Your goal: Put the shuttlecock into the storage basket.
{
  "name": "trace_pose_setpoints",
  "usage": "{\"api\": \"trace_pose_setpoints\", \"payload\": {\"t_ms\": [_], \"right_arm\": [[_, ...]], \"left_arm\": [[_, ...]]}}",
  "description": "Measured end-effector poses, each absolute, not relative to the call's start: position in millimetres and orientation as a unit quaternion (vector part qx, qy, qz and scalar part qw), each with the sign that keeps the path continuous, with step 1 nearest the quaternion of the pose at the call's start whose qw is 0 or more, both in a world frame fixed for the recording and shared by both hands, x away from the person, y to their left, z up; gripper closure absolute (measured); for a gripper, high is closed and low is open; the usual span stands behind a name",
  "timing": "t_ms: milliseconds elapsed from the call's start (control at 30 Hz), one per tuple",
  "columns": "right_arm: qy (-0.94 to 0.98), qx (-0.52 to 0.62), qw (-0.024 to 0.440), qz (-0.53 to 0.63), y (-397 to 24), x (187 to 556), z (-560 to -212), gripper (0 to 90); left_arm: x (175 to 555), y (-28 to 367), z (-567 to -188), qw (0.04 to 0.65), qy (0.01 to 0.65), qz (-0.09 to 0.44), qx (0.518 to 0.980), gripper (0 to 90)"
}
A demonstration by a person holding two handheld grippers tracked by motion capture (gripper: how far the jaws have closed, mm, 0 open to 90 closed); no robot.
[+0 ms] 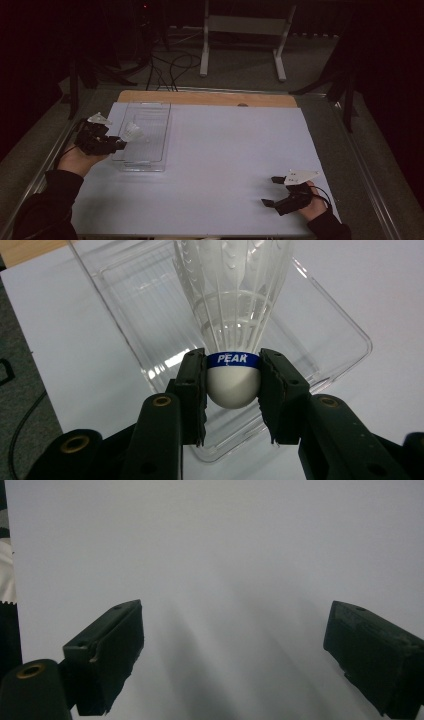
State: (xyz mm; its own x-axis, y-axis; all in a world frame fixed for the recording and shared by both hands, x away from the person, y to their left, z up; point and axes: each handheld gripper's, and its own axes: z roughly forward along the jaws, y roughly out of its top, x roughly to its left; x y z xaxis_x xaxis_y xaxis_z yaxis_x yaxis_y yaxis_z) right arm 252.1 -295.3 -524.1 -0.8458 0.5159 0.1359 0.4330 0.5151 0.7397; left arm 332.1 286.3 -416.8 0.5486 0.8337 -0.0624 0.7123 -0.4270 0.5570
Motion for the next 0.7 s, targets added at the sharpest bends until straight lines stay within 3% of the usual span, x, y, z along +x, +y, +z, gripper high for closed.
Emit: {"api": "trace_pose_setpoints", "payload": {"t_ms": [700], "right_arm": [[0.868, 0.274, 0.049, 0.410, -296, 252, -523, 9.3]], "left_arm": [[340, 292, -437, 0.247, 0.461, 0.090, 0.847, 65.1]]}}
